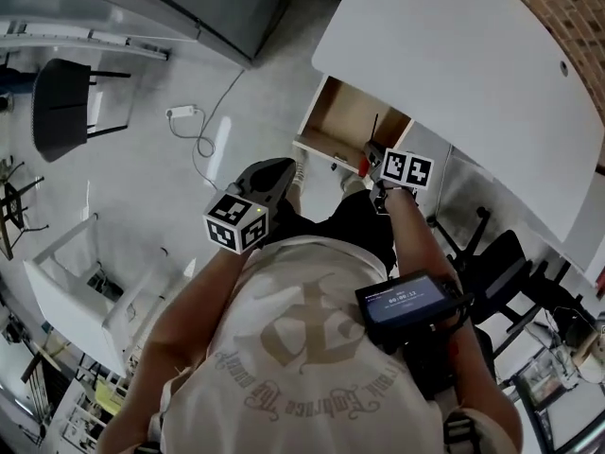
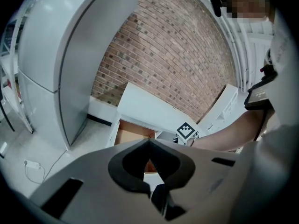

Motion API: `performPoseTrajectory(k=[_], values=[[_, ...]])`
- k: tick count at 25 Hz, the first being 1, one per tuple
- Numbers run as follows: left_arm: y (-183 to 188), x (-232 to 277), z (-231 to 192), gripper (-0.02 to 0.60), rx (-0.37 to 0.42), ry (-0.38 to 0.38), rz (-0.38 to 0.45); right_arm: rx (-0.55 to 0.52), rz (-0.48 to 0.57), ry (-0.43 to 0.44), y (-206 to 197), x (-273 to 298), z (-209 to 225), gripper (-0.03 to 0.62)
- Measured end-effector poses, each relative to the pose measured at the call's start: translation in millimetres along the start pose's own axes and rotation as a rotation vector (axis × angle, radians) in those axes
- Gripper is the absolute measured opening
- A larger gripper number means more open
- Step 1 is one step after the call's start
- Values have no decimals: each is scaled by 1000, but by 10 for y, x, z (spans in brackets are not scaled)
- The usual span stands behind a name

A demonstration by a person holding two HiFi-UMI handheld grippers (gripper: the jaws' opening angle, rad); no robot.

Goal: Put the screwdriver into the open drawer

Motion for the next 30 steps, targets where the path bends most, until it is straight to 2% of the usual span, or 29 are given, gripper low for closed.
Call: performPoseTrajectory(k=[8, 17, 24, 30], values=[[-265, 246, -222, 20, -87, 46, -6, 81, 8, 12, 108, 463, 263, 67], [-568, 486, -347, 20, -151, 83, -15, 75, -39, 4, 267, 970, 473, 67], [-773, 642, -247, 20, -118, 40, -88, 131, -52, -45, 215, 1262, 757, 67], [-889, 668, -268, 20, -110, 38, -122, 191, -51, -33, 194, 1472, 921, 67]])
Point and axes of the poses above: the fingertips, and each gripper's own axes: x forward along the fingers, z to its right, y out of its top, the point moved 4 cm from there along -x, backward along the fingers, and after that the axes turned 8 degrees about -z, right-handed, at the moved point
